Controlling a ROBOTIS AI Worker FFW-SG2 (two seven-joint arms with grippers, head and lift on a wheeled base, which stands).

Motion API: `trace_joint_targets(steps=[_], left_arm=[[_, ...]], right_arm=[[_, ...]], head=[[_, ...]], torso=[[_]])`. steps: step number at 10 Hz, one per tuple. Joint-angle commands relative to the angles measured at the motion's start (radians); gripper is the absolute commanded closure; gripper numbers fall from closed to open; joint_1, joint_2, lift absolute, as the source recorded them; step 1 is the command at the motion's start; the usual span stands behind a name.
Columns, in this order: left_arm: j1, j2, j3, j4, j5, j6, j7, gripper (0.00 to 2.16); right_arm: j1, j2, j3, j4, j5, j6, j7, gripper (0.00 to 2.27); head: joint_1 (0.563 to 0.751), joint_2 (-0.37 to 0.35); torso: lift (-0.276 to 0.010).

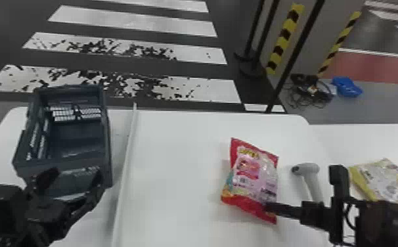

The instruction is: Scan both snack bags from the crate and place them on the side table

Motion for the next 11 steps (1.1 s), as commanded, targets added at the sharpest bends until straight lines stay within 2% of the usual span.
trace_joint_targets(steps=[1,4,6,9,10,11], left_arm=[[0.001,-0.002,0.0,0.001,0.0,0.0,0.001,0.09],[0.001,-0.002,0.001,-0.001,-0.002,0.0,0.001,0.09],[0.001,-0.002,0.001,0.001,-0.002,0.0,0.001,0.09],[0.006,-0.002,0.004,-0.001,-0.003,0.0,0.001,0.09],[0.006,-0.002,0.004,-0.001,-0.003,0.0,0.001,0.09],[0.006,0.0,0.004,-0.002,-0.005,0.0,0.001,0.09]], right_arm=[[0.0,-0.001,-0.006,-0.002,0.003,-0.002,0.01,2.26],[0.02,0.007,-0.065,-0.067,-0.066,-0.011,0.05,2.26],[0.034,0.019,-0.134,-0.13,-0.137,-0.011,0.053,2.26],[0.006,0.034,-0.253,-0.173,-0.161,-0.112,-0.005,2.26],[0.0,0.033,-0.275,-0.159,-0.152,-0.183,-0.05,2.26],[-0.029,0.027,-0.307,-0.111,-0.144,-0.226,-0.058,2.26]], head=[[0.695,-0.194],[0.695,-0.194],[0.695,-0.193],[0.695,-0.224],[0.695,-0.255],[0.695,-0.273]], torso=[[-0.095],[-0.095],[-0.095],[-0.095],[-0.095],[-0.095]])
